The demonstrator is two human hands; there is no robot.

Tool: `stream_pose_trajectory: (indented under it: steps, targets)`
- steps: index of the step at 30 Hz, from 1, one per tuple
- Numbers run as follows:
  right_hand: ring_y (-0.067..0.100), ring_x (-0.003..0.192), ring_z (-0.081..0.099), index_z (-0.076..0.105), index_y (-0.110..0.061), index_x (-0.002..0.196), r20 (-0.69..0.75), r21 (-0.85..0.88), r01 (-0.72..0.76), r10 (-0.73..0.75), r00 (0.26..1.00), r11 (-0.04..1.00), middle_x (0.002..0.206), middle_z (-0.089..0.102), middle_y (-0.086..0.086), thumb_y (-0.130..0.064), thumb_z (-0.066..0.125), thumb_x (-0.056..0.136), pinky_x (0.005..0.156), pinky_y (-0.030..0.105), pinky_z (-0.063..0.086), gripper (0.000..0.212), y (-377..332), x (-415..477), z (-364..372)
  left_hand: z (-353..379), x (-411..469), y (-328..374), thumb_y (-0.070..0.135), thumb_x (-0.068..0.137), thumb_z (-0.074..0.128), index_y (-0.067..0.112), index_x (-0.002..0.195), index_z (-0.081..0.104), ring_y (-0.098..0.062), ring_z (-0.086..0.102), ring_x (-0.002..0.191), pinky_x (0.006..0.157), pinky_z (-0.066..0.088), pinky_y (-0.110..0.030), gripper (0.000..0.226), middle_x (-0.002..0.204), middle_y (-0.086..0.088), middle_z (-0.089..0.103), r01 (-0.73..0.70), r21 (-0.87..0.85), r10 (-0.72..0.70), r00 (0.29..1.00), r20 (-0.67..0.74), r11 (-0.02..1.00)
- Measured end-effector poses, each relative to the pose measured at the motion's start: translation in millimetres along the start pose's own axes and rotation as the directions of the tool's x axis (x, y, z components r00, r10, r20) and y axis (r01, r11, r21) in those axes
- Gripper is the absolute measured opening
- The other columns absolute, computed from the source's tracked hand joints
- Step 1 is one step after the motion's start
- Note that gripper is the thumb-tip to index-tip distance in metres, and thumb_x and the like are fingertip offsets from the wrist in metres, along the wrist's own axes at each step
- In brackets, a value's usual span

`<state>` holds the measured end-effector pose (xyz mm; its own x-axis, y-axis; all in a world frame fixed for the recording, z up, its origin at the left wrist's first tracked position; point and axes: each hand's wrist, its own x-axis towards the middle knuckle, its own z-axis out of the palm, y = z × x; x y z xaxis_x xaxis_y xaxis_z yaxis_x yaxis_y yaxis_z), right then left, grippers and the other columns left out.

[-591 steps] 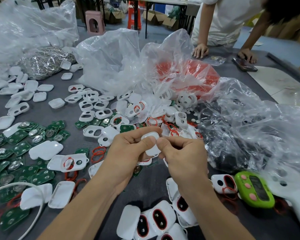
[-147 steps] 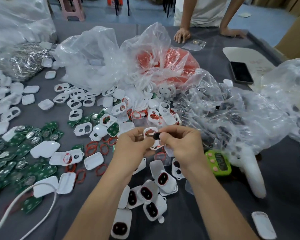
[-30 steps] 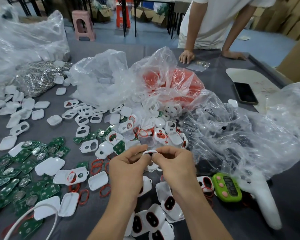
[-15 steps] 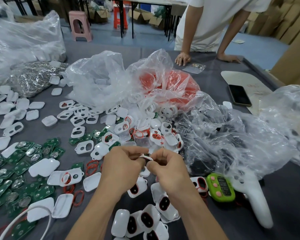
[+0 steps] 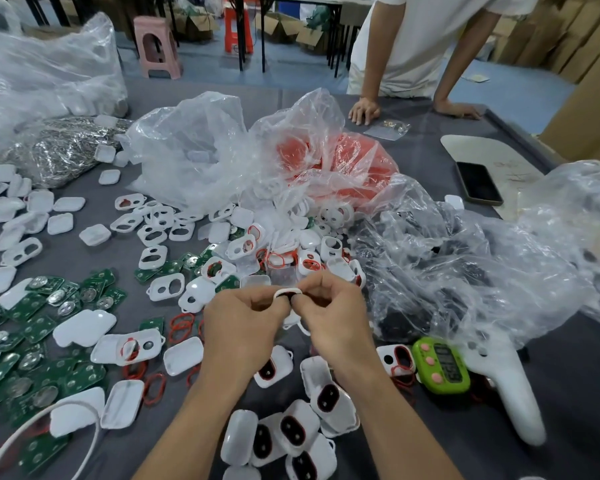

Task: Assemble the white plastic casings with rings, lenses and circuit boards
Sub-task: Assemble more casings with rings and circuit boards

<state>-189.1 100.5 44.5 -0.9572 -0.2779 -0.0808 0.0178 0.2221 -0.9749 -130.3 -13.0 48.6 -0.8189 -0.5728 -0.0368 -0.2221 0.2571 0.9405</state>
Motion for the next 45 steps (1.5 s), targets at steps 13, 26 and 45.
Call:
stream_pose_trajectory:
  steps: [13, 26, 45]
  targets:
    - [0.021, 0.067, 0.072, 0.075, -0.009, 0.087, 0.010, 0.352, -0.087, 0.089, 0.996, 0.932, 0.078, 0.077, 0.011, 0.003, 0.071, 0.089, 0.061, 0.028, 0.059, 0.012, 23.7, 21.2, 4.9, 12.9, 4.7, -26.8, 0.018, 0.079, 0.086, 0.065, 0.105, 0.067, 0.011, 0.063, 0.074, 0.072, 0.047, -0.008, 0.057, 0.095, 0.033, 0.071, -0.324, 0.236, 0.361, 0.923, -0.135, 0.916]
    - [0.009, 0.057, 0.060, 0.073, -0.005, 0.114, 0.283, 0.496, -0.319, 0.197, 0.939, 0.808, 0.070, 0.066, 0.002, 0.002, 0.058, 0.099, 0.066, 0.028, 0.059, 0.022, 19.3, 28.2, -21.7, 6.4, 17.0, -35.6, 0.030, 0.068, 0.088, 0.067, 0.105, 0.068, 0.012, 0.067, 0.086, 0.080, 0.052, -0.017, 0.056, 0.100, 0.044, 0.067, -0.308, 0.056, 0.308, 0.951, -0.006, 0.950]
    - [0.020, 0.061, 0.064, 0.079, -0.023, 0.097, 0.092, 0.327, -0.130, 0.105, 0.990, 0.936, 0.083, 0.076, 0.020, 0.003, 0.078, 0.079, 0.055, 0.026, 0.051, 0.031, 15.5, 17.1, -8.2, 13.8, 10.6, -36.5, 0.028, 0.080, 0.086, 0.057, 0.126, 0.062, 0.022, 0.059, 0.100, 0.082, 0.040, 0.002, 0.059, 0.108, 0.049, 0.061, -0.451, 0.154, 0.456, 0.890, 0.002, 0.879]
